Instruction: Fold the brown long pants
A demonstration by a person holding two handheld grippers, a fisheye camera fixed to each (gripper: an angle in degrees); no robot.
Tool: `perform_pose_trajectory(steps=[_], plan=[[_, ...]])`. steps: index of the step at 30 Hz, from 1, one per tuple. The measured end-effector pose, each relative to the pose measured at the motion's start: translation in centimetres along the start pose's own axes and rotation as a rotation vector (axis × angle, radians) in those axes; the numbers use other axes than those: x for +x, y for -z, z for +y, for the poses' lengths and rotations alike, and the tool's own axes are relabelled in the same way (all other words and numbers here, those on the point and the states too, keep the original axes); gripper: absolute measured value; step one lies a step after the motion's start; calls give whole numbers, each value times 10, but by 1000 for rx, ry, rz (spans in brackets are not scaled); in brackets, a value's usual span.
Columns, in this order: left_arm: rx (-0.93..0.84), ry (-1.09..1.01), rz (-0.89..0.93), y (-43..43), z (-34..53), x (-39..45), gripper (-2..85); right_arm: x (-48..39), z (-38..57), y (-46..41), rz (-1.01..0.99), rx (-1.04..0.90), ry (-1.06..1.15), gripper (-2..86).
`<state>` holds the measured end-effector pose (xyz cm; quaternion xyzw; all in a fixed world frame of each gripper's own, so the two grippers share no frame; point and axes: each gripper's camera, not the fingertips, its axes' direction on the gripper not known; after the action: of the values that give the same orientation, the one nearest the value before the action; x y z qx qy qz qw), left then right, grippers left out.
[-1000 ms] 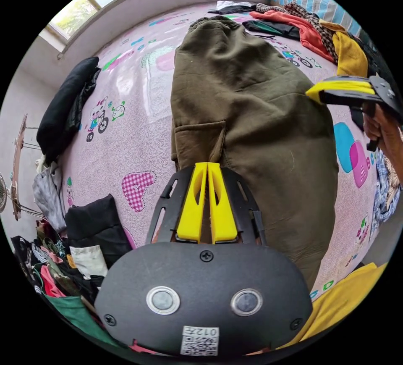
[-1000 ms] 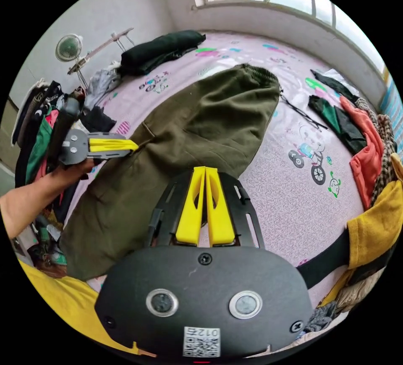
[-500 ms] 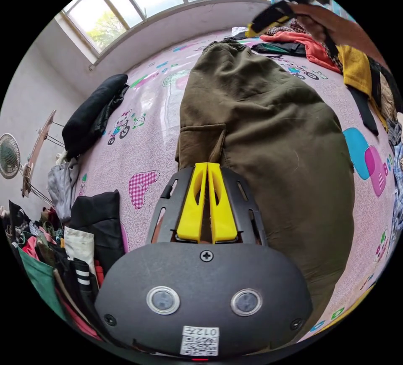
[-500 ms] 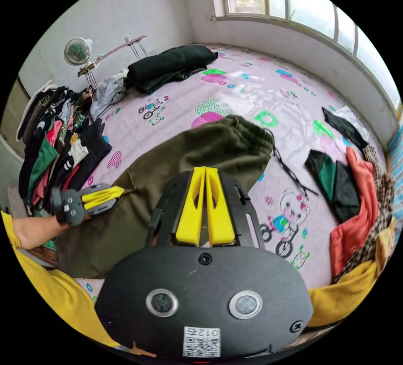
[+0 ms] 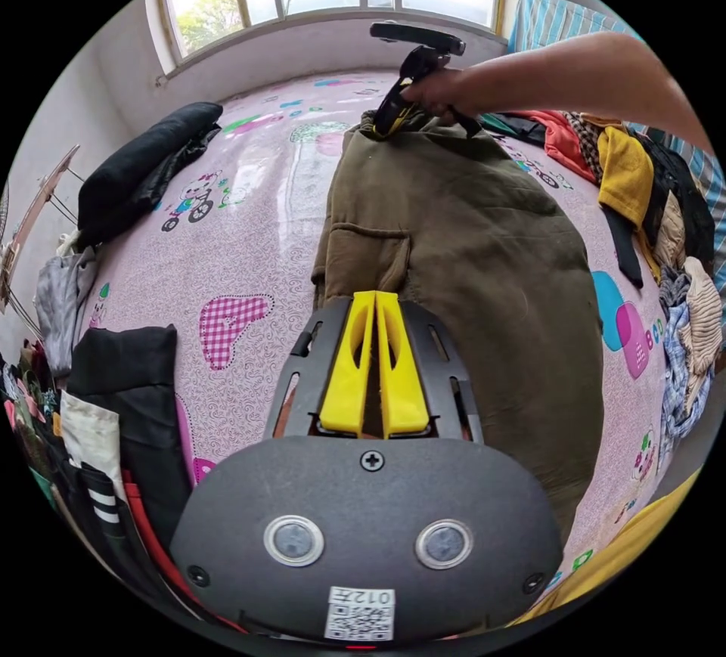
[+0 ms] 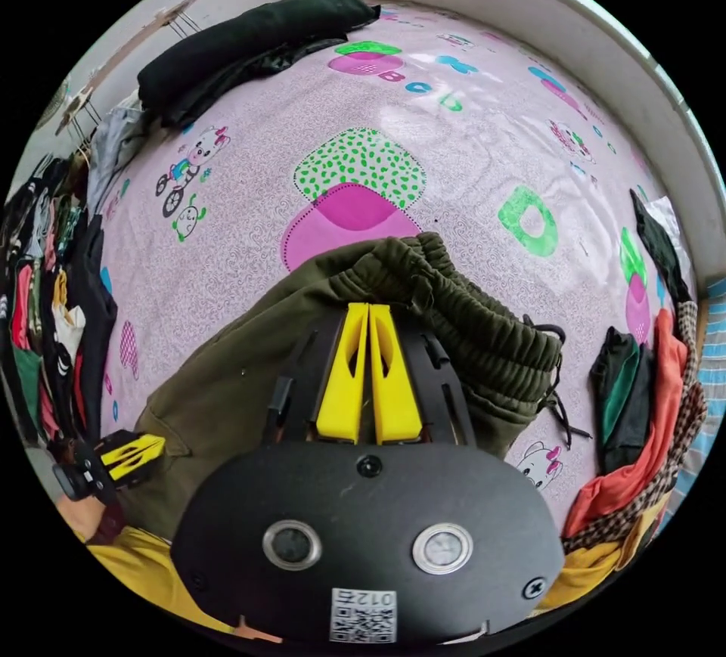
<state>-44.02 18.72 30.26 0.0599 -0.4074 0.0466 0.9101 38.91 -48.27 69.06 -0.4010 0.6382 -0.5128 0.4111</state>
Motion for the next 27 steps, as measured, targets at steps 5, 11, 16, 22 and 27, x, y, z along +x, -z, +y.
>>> perform_pose_trajectory(steps=[5, 11, 16, 22, 27], plan=[[-3, 12, 23, -9, -2, -1, -2, 32, 74, 66, -125, 191, -17, 7], [-25, -4, 42, -9, -11, 1, -1, 84, 238, 80, -242, 250, -222, 11], [208, 69, -66, 58, -61, 2, 1, 131, 359, 43, -510, 320, -435, 14], [58, -185, 66, -20, -230, 55, 1, 83, 438, 22, -469, 337, -375, 18], [-129, -248, -164, -119, -310, 75, -1, 75, 472, 6, -550, 375, -462, 35]])
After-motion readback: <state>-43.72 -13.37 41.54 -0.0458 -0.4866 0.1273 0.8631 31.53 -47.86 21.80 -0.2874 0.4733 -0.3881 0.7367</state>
